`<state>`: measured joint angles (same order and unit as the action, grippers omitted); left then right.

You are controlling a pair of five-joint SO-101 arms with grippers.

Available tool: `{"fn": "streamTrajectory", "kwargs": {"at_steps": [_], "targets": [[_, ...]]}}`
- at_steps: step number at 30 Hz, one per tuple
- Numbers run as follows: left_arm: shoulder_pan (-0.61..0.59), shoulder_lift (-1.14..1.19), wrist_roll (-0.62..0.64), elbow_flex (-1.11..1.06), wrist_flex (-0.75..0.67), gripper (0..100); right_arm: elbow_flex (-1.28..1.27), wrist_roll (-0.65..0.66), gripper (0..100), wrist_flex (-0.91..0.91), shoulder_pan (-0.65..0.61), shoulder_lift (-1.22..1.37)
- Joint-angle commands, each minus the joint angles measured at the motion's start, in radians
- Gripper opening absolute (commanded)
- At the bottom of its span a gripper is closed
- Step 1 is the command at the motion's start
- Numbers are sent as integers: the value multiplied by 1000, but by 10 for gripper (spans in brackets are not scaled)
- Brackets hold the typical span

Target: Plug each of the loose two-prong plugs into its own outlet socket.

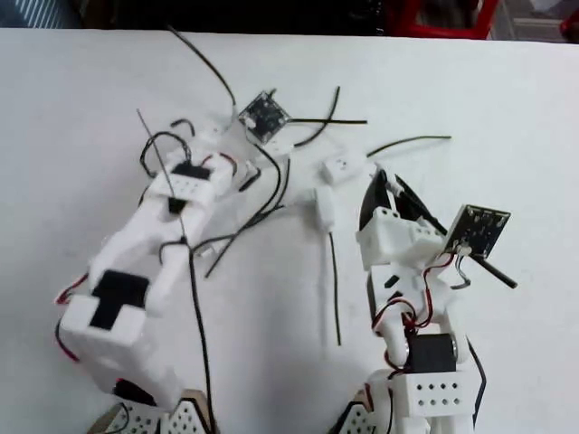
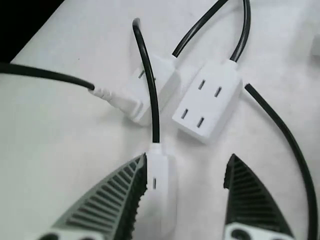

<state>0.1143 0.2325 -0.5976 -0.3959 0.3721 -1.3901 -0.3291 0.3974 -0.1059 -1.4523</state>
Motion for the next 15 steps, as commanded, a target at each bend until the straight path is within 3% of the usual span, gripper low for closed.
{"fn": "streamTrajectory", "kwargs": {"at_steps": [1, 4, 8, 13, 15], "targets": [[-4, 120, -14, 209, -15, 255, 9, 9, 17, -24, 5, -5], [-1, 194, -106, 321, 71, 255, 9, 9, 17, -24, 5, -5], [-7, 255, -120, 451, 206, 255, 9, 9, 17, -24, 5, -5], [-24, 298, -129, 514, 229, 256, 9, 9, 17, -24, 5, -5], [-27, 318, -187, 540, 236, 256, 9, 9, 17, -24, 5, -5]]}}
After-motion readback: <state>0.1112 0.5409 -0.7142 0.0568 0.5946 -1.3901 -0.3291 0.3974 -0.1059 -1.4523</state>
